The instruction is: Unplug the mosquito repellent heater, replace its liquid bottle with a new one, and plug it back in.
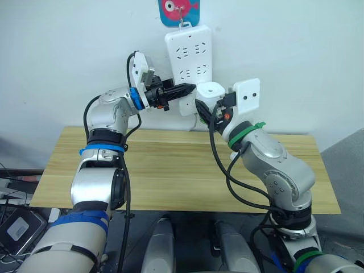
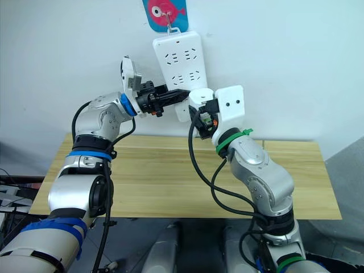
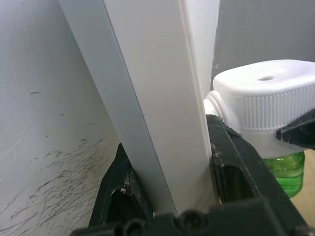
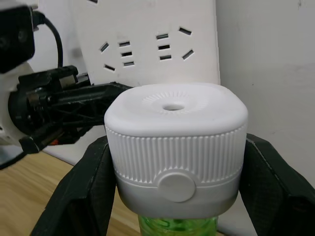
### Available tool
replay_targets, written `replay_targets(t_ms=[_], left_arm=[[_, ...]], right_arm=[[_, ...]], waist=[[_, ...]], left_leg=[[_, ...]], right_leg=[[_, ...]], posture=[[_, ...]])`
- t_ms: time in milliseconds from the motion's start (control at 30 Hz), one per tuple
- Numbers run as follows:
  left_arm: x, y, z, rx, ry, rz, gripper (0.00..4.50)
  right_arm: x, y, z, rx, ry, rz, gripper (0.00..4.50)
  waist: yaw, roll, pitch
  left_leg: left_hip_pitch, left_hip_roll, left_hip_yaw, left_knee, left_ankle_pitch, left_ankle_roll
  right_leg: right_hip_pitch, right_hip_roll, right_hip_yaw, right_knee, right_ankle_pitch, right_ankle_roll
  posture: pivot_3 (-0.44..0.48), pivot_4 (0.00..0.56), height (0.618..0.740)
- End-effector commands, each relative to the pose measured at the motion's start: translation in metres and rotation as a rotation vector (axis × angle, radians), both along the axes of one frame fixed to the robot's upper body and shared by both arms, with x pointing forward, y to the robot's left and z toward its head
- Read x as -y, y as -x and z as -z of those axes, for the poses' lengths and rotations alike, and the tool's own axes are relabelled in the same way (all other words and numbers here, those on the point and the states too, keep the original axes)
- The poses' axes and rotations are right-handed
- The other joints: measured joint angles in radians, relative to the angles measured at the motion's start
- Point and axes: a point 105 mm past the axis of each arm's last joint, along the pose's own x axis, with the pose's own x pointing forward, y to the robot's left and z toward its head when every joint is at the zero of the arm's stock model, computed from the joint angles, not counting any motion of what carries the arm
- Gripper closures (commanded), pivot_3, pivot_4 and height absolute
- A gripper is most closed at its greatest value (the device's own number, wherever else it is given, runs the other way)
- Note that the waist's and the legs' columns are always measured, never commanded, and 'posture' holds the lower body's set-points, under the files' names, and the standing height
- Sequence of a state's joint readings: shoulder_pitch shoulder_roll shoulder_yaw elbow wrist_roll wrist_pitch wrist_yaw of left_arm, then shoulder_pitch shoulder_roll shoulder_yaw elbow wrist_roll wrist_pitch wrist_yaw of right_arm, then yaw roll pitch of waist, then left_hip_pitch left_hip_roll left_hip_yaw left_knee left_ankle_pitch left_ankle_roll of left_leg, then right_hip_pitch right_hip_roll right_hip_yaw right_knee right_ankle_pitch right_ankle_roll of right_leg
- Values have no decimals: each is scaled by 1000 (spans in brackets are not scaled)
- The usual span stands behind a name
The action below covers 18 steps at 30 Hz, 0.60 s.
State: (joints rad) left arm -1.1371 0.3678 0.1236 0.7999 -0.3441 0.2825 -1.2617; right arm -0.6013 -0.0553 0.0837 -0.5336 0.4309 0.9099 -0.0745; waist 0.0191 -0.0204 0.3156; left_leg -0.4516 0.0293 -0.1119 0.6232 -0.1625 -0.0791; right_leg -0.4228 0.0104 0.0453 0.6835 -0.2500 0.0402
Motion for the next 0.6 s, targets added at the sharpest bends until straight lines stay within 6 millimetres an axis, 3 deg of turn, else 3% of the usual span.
replay_targets(t_ms=[33,333,600], left_arm=[[19,13,-7,27,19,126,3175],[19,13,-7,27,15,122,3175],[17,11,-8,36,14,102,3175]], right_arm=[[6,-9,-7,-1,-24,45,1444],[6,-11,-3,52,150,72,1444],[4,-10,-5,48,94,56,1444]], waist=[[0,0,0],[-1,0,0],[-2,0,0]], left_leg=[[0,0,0,0,0,0],[0,0,0,0,0,0],[0,0,0,0,1,0]], right_leg=[[0,0,0,0,0,0],[0,0,0,0,0,0],[0,0,0,1,0,0]], posture=[[171,242,740],[178,242,740],[183,239,740]])
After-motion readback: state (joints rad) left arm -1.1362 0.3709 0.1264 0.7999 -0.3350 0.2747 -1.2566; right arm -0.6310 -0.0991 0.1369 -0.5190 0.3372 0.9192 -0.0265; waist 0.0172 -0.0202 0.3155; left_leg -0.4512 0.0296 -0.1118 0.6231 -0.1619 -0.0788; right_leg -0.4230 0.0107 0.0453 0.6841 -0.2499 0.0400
